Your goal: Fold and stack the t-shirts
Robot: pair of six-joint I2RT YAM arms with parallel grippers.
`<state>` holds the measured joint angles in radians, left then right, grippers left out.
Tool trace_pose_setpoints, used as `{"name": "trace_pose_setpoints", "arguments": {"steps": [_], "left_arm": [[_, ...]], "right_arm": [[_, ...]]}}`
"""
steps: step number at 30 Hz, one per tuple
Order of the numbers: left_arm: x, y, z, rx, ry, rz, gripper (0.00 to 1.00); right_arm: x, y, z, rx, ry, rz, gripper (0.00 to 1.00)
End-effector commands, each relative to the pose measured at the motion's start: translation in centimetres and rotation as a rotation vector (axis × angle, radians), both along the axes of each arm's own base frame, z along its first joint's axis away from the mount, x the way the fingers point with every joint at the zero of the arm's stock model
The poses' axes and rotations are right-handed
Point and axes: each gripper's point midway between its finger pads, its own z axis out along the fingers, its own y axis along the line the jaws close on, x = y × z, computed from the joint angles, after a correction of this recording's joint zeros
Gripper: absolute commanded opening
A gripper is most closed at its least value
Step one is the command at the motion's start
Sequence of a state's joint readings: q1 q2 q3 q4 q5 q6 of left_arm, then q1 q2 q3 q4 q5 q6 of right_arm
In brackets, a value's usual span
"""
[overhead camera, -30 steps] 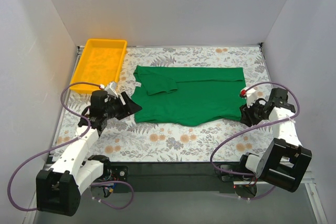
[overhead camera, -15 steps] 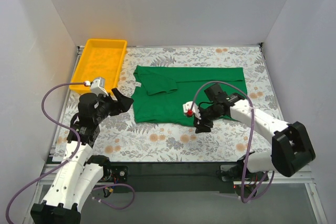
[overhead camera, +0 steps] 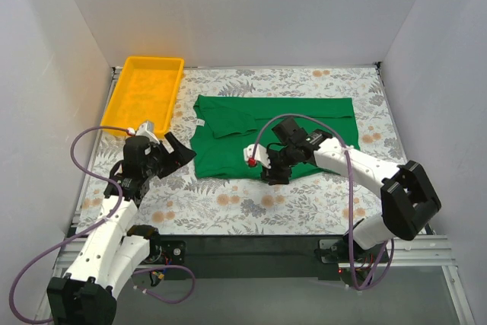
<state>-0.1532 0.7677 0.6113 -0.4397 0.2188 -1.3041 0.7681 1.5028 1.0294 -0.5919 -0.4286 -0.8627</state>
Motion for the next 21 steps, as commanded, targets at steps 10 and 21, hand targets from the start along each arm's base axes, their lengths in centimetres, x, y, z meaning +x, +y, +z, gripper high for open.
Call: {"name": "trace_pose_setpoints", "arguments": {"steps": [10, 21], "left_arm": [[-3.8, -2.5, -5.1, -0.239, 0.306, 0.033, 0.77], [-4.7, -3.5, -6.9, -0.283, 0.378, -0.011, 0.75]], "right_arm": [[4.5, -8.5, 4.2, 0.279, 0.013, -0.355, 0.61], [6.6, -12.2, 4.9, 0.341, 0.015, -0.523, 0.63]]}}
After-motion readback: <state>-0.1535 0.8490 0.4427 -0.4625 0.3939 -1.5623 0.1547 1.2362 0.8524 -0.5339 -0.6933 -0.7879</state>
